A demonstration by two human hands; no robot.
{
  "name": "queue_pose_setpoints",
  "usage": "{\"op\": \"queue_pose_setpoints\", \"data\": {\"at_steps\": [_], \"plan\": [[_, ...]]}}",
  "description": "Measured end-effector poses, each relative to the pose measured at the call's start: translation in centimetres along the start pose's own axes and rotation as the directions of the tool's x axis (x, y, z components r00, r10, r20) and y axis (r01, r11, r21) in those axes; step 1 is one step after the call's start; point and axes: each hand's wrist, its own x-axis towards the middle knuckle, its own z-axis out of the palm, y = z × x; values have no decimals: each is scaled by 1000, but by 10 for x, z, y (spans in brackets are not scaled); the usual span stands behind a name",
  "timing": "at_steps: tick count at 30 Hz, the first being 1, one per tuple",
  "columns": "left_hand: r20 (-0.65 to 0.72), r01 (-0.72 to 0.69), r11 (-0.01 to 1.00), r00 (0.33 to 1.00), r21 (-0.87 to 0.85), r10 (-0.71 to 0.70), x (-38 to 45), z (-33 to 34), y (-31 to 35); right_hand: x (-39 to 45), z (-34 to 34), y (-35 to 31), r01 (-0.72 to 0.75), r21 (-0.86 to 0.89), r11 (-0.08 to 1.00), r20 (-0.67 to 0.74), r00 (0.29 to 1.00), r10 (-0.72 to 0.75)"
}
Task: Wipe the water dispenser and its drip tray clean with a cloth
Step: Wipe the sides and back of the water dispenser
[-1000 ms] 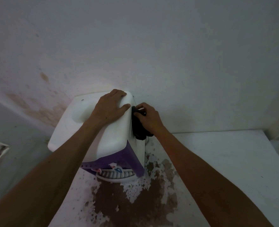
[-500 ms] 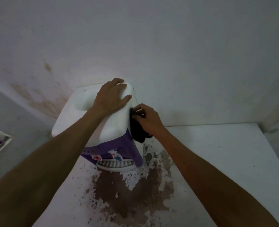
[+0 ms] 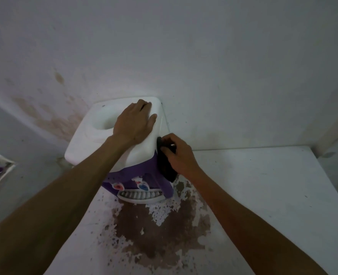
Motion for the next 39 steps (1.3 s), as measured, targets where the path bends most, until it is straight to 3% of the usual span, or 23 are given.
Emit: {"op": "queue_pose_setpoints", "data": {"at_steps": [4, 8, 13, 20, 25, 29, 32, 36, 39], "plan": [[-30, 8, 1000, 1000, -19, -8, -1, -1, 1, 21, -2, -12, -13, 13, 1000, -49, 999, 14], [-52, 12, 1000, 999, -14, -13, 0, 2, 1, -17, -2, -13, 88, -5, 996, -20, 996, -88], [-53, 21, 1000, 998, -2, -21, 0, 2, 1, -16, -4, -10, 100, -3, 995, 18, 995, -100], [-64, 32, 999, 997, 17, -31, -1, 0, 3, 14, 10, 2, -17, -17, 1000, -64, 998, 16], [-72, 37, 999, 997, 9, -36, 1, 3, 1, -25, 8, 19, 9, -58, 998, 41, 999, -7], [-64, 47, 999, 997, 7, -46, 0, 0, 2, -23, 10, 34, -145, -117, 982, 139, 977, 161], [-61, 45, 999, 997, -5, -46, -1, 0, 3, -6, 7, 23, -138, -139, 981, 81, 985, 150], [-68, 57, 998, 996, -14, -58, 0, 0, 2, 7, 5, -3, -19, -21, 1000, -87, 996, 17], [-77, 49, 999, 996, -10, -50, 0, 2, 1, -2, 18, 6, -44, -11, 999, -129, 991, 42]]}}
